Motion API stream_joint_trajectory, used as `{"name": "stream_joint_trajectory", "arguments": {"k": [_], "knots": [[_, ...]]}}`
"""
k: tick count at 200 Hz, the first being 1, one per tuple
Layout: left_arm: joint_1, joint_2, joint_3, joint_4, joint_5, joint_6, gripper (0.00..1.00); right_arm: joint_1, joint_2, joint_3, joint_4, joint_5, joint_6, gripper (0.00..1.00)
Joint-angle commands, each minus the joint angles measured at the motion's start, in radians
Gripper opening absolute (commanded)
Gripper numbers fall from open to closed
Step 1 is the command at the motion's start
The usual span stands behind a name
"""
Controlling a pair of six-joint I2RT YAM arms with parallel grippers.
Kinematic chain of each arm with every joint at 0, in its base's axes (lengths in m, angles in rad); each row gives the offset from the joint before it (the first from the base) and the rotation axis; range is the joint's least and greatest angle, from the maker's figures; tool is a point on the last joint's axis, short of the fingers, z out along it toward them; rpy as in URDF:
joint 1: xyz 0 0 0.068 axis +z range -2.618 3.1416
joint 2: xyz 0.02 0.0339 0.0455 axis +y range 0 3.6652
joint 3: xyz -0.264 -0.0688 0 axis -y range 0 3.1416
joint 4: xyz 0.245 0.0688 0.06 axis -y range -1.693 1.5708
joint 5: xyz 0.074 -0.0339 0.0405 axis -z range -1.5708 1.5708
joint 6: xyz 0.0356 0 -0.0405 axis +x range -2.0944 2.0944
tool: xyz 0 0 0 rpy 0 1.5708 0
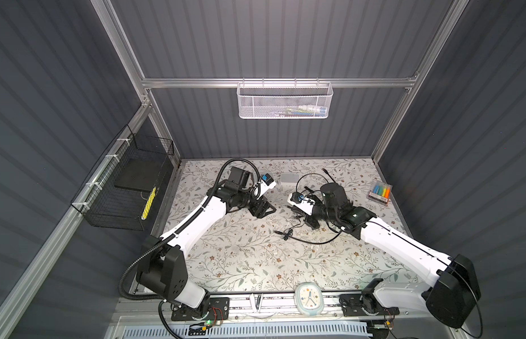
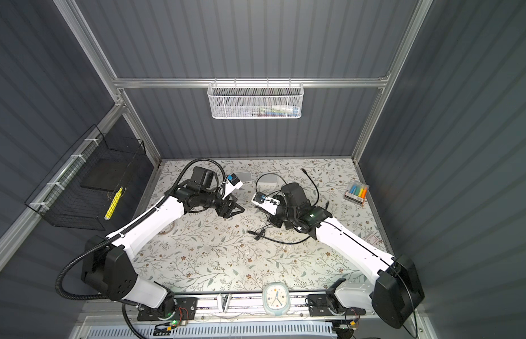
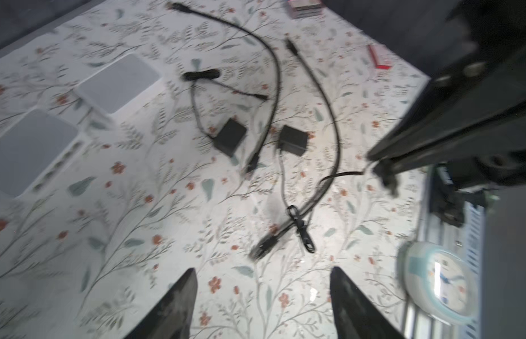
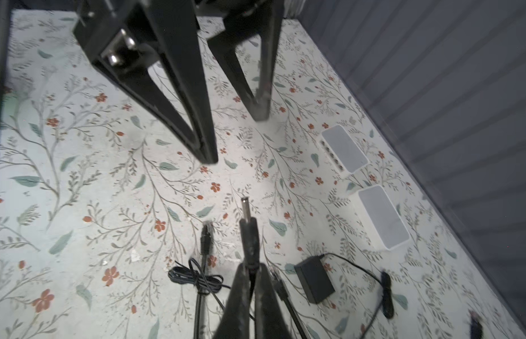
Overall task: Insert the plug into the switch port
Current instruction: 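Move the left arm toward the white switches while the right gripper holds the cable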
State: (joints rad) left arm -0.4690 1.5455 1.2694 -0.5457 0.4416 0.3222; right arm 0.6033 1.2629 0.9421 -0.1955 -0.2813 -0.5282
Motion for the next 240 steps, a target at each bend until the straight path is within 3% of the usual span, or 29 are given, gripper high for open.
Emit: {"name": "stream_joint_trajectory", "arguments": {"k": [1, 25, 28, 32, 60, 80, 141, 192, 240], "knots": [[0.017, 0.108, 0.064, -0.049, -0.344, 0.030, 0.77, -0.038, -0.041, -0.044, 0.063, 0.127, 0.044, 0.00], [0.031, 0.216, 0.133, -0.057, -0.417, 0.193, 0.80, -0.069, -0.076, -0.089, 0.132, 0.119, 0.094, 0.00], [0.033, 0.231, 0.174, -0.061, -0.415, 0.216, 0.96, -0.071, -0.079, -0.094, 0.141, 0.120, 0.100, 0.00], [0.037, 0.250, 0.195, -0.074, -0.408, 0.250, 1.00, -0.075, -0.084, -0.101, 0.149, 0.120, 0.107, 0.00], [0.073, 0.385, 0.336, -0.070, -0.401, 0.448, 1.00, -0.089, -0.124, -0.144, 0.197, 0.091, 0.154, 0.00], [0.133, 0.509, 0.504, -0.089, -0.318, 0.511, 1.00, -0.096, -0.137, -0.168, 0.224, 0.068, 0.183, 0.00], [0.159, 0.946, 1.100, -0.272, -0.272, 0.692, 1.00, -0.113, -0.116, -0.181, 0.262, 0.008, 0.238, 0.00], [0.166, 1.054, 1.171, -0.185, -0.242, 0.729, 1.00, -0.111, -0.115, -0.154, 0.323, -0.090, 0.310, 0.00], [0.164, 1.123, 1.197, -0.134, -0.168, 0.681, 1.00, -0.112, -0.067, -0.151, 0.335, -0.111, 0.333, 0.00]]}}
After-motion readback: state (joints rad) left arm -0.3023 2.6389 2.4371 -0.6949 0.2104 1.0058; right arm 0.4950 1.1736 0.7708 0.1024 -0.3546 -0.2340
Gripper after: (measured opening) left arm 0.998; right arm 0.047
